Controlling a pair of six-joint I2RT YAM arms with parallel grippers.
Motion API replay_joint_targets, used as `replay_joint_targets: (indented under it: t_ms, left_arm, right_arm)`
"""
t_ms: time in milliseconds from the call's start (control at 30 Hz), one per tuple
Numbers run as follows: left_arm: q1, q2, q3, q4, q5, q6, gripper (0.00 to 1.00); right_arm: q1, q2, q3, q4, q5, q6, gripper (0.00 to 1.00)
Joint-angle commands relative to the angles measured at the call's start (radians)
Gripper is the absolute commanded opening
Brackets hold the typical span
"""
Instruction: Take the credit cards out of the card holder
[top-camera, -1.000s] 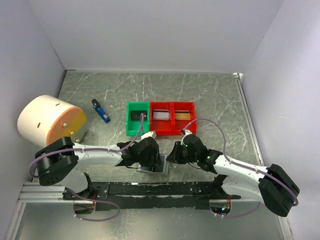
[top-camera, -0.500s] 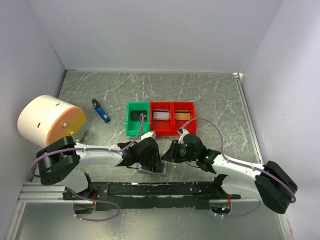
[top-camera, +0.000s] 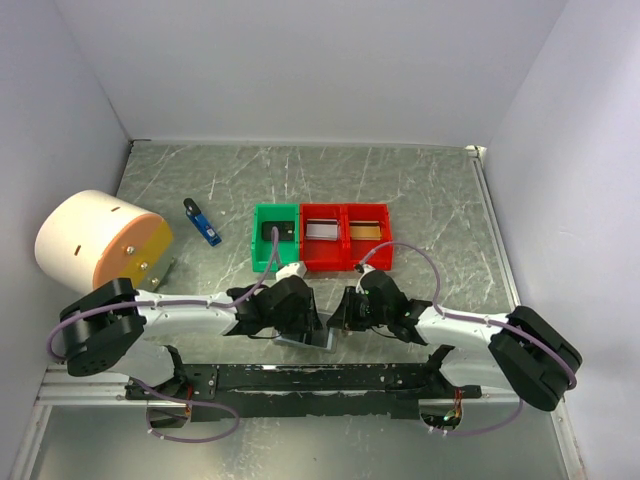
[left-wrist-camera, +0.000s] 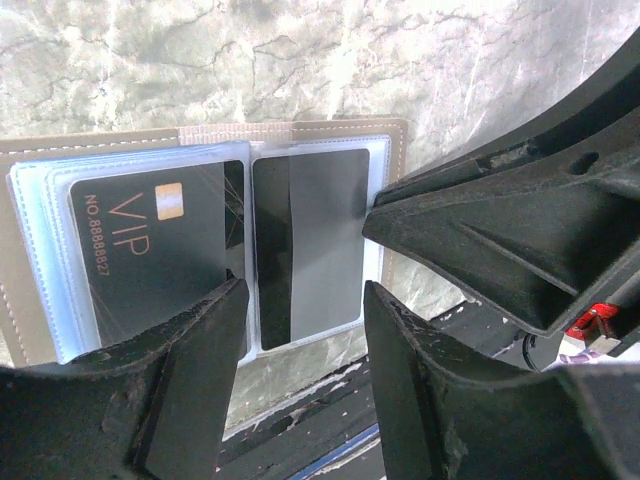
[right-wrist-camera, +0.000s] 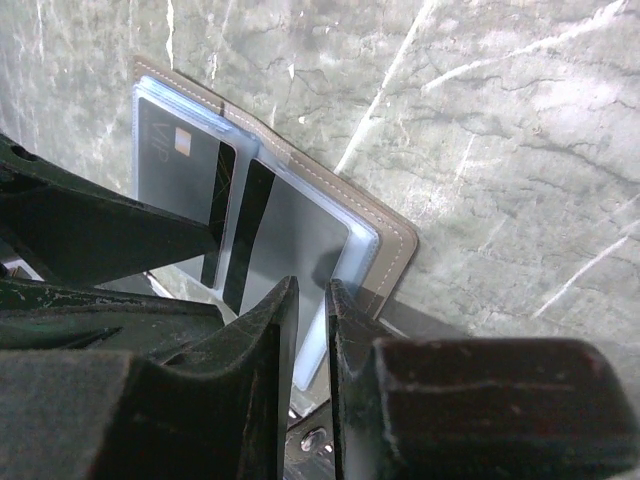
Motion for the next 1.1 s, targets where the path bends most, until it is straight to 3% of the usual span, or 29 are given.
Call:
replay_joint_targets:
  t_ms: [0, 233, 700, 1067]
  left_arm:
    - [0.006, 0.0, -0.021, -0.034, -0.05, -0.004, 0.62]
    - [0.007, 0.036, -0.077, 0.058, -0.009, -0.035, 0.61]
    - [0.007, 0.074, -0.123, 0.081, 0.006, -0.091, 0.59]
    - [0.007, -0.028, -0.256, 0.346, 0.027, -0.185, 0.43]
  right_arm:
    - [-0.014, 0.015, -0.018, -0.098, 0.052, -0.051, 0.18]
    - [-0.024, 0.04, -0.049, -0.065, 0.025, -0.059, 0.18]
    - [-0.031, 0.019, -0.068, -0.091, 0.001, -0.076, 0.12]
    - [-0.032, 0.05, -0.084, -0.051, -0.011, -0.074, 0.07]
